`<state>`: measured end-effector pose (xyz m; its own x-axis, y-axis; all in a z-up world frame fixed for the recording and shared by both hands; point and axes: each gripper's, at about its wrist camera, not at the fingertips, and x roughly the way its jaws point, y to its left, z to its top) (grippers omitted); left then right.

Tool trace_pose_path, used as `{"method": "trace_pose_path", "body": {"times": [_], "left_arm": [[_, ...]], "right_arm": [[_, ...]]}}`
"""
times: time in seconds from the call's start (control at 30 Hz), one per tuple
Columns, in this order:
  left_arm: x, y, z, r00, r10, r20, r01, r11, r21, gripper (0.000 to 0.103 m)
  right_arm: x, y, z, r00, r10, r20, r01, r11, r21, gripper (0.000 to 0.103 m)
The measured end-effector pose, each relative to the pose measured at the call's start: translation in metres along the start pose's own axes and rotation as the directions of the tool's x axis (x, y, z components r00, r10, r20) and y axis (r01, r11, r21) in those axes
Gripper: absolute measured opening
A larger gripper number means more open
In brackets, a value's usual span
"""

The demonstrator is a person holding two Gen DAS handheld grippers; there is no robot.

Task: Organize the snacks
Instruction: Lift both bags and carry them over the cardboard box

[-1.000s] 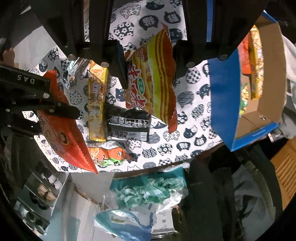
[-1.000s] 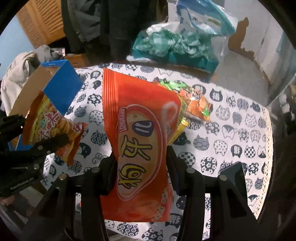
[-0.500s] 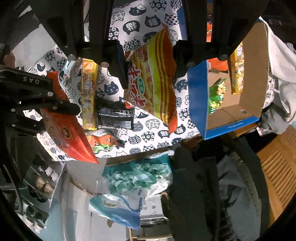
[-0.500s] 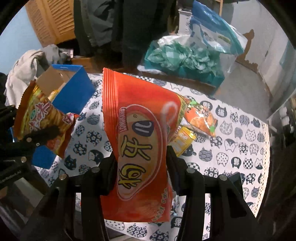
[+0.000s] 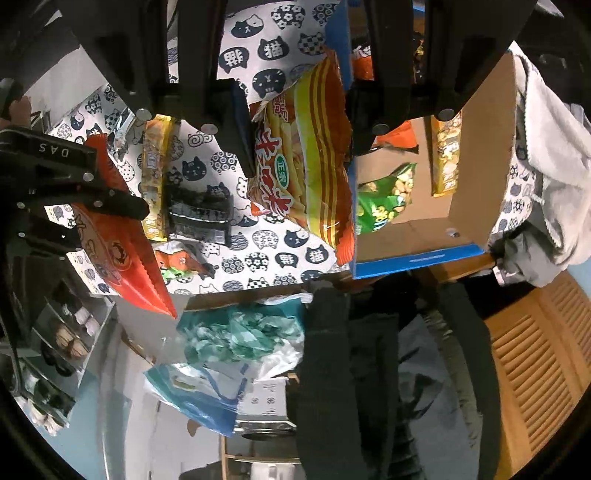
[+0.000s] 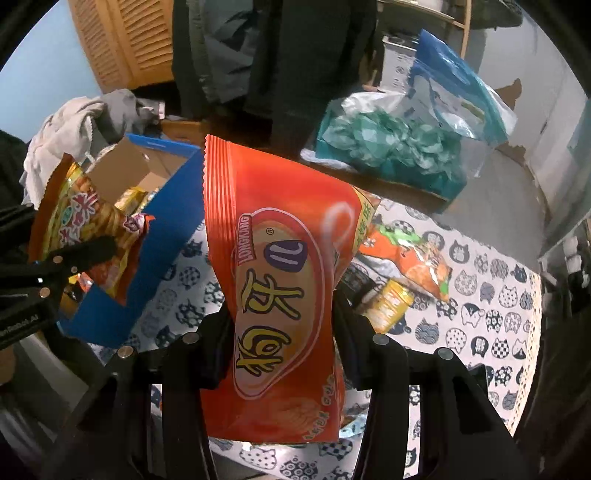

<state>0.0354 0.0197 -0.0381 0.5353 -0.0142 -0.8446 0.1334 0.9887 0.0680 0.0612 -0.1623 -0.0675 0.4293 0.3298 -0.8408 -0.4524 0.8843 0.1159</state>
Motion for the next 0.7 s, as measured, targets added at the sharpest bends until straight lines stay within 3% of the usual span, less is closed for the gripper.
{"method": "trace_pose_path", "body": {"times": [0.7], "left_arm": [[-0.019, 0.076, -0.018, 0.999, 0.034, 0.036, -0.029, 0.991, -0.129, 0.041]], "right_arm": [[0.008, 0.082, 0.047, 0.998, 0.058, 0.021, -0.055, 0.993, -0.105, 0.047]]}}
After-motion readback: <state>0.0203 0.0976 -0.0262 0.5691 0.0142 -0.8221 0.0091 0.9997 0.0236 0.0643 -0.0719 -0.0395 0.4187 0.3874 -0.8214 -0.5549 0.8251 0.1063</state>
